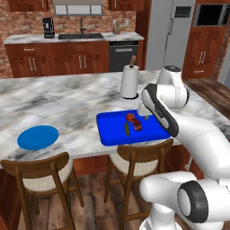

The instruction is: Create a steak meal by picking up the steak and asparagus from the tray and placing them on the plate. Leave the apple on the tray.

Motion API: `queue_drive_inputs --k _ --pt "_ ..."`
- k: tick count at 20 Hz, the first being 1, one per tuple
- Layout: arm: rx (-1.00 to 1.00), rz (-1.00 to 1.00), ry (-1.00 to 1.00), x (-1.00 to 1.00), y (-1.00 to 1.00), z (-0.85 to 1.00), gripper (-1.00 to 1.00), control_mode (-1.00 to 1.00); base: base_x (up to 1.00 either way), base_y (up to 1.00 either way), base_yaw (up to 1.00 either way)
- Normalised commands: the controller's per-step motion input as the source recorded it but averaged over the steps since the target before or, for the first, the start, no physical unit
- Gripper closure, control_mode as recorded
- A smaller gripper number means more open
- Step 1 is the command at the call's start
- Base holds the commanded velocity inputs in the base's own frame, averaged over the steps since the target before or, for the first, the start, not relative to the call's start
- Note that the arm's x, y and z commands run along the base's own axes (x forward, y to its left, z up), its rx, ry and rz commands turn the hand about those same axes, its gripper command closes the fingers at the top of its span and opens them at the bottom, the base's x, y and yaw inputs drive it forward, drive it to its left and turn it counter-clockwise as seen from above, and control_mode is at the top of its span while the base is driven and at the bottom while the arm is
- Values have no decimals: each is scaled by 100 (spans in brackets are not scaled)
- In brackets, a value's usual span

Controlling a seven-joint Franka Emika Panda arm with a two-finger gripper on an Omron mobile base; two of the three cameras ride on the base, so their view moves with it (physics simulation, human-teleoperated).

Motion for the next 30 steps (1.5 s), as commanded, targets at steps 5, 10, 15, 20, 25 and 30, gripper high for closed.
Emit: queue_drive_inputs --k 5,10,15,20,25,30 --pt "-3 0 6 30 0 -72 -100 -100 0 0 0" --pt "-4 0 8 39 0 -56 -100 -100 0 0 0" --pt "0 0 6 46 -9 -26 -100 -100 0 0 0" --pt "0 0 5 54 -20 -19 -100 -100 0 0 0" --pt "0 0 2 44 -7 -21 -100 -100 0 0 0" --pt "0 0 0 31 0 -24 -100 -100 0 0 0"
